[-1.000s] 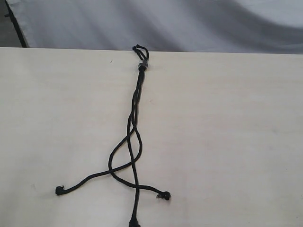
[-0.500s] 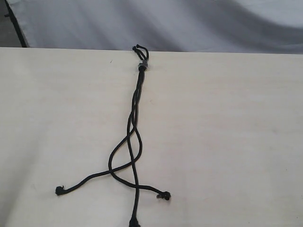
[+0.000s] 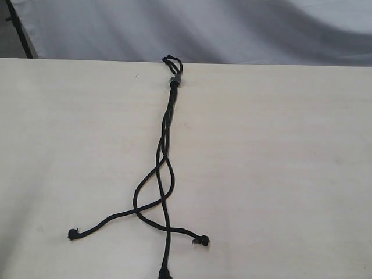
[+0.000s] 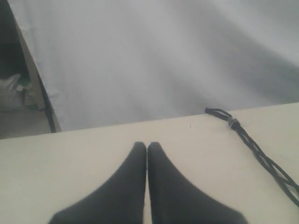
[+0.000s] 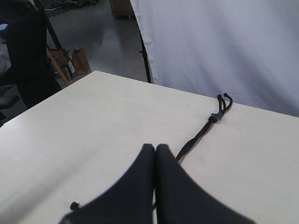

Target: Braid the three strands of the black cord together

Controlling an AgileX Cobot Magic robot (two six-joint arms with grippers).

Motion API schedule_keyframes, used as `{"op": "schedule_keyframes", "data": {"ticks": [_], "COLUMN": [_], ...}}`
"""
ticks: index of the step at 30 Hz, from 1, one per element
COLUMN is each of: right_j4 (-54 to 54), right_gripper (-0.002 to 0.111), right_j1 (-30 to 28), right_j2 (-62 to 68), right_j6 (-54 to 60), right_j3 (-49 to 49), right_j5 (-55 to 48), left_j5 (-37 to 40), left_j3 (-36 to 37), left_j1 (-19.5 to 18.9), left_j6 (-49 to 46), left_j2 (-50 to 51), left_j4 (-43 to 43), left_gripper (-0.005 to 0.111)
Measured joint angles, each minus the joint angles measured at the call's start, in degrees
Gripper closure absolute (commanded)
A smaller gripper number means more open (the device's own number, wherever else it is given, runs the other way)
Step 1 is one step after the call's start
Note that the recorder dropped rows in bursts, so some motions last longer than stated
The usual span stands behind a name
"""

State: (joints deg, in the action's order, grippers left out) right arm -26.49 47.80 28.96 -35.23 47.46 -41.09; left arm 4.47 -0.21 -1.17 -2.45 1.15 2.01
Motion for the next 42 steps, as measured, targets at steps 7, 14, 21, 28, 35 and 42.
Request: {"op": "schedule_keyframes", "data": {"ticks": [7,14,21,28,35,42], "right_j4": [0.00,0.00,0.00,0.00,0.00,0.00], "right_gripper": [0.109,0.109,0.109,0.109,0.109,0.109], "right_j1": [0.00,0.00,0.00,0.00,0.00,0.00], "right_j2": [0.00,0.00,0.00,0.00,0.00,0.00], "right_j6": [0.00,0.00,0.00,0.00,0.00,0.00], "right_j3": [0.00,0.00,0.00,0.00,0.00,0.00], "right_j5": [0.00,0.00,0.00,0.00,0.00,0.00], "left_j5": [3.07,4.63,4.87,4.87,4.87,4.87], "left_j3": [0.00,0.00,0.00,0.00,0.00,0.00], "left_j1": [0.00,0.00,0.00,0.00,0.00,0.00], "left_j6": [3.17,4.34,4.49,4.49,4.49,4.49], "left_j2": [-0.90,-0.92,-0.92,-0.92,-0.92,-0.92], "left_j4": [-0.09,-0.35,-0.55,-0.55,-0.55,-0.55], "left_gripper": [0.105,0.105,0.105,0.105,0.105,0.105]}}
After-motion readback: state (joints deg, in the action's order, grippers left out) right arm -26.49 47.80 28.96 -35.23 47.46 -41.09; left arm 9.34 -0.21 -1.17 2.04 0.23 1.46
